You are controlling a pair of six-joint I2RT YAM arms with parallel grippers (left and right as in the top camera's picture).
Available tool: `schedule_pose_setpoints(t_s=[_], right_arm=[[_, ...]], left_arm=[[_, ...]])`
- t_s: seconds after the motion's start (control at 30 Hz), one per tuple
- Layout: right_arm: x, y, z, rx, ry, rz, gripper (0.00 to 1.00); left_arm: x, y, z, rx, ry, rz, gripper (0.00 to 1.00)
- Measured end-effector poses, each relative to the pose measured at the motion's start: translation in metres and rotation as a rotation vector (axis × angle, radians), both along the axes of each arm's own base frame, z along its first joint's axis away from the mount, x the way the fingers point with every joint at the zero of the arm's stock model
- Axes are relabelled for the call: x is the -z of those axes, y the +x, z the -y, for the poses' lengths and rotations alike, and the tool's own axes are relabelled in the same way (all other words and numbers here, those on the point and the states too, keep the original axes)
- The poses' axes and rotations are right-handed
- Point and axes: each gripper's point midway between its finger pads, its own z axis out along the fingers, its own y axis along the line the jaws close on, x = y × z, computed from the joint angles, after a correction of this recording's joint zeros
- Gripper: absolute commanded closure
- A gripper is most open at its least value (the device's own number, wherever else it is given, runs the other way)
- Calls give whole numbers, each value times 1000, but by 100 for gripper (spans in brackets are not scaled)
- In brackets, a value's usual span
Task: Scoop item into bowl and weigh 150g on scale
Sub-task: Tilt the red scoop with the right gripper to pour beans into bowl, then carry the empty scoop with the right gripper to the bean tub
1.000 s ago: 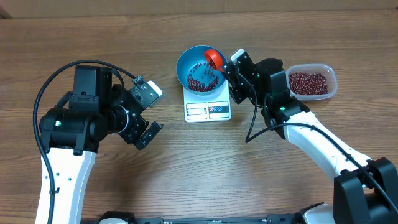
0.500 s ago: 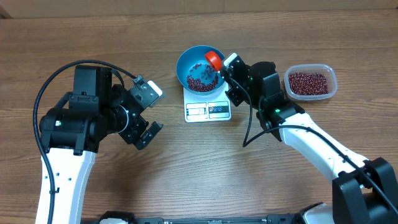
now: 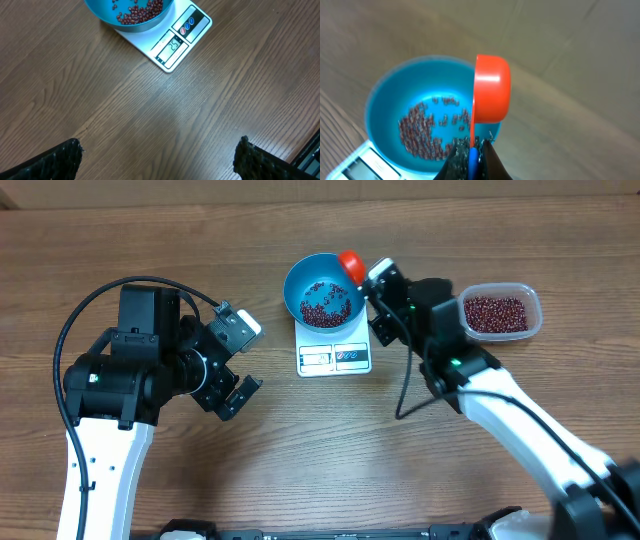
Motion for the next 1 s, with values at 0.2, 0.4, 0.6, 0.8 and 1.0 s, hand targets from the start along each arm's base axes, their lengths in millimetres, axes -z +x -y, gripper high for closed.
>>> schedule_pose_setpoints(t_s=[0.2, 0.4, 0.6, 0.8, 1.0], right_arm=[[-83, -30, 49, 89, 68, 123, 96], [-88, -31, 145, 386, 7, 100, 96], [-65, -33, 213, 606, -78, 22, 97], [-42, -40, 244, 671, -173, -109, 97], [-25, -30, 247, 641, -255, -232, 97]], left_arm=[[0, 0, 0, 0, 0, 0, 0], [0, 0, 0, 0, 0, 0, 0], [0, 0, 0, 0, 0, 0, 0], [0, 0, 0, 0, 0, 0, 0], [0, 0, 0, 0, 0, -1, 0]])
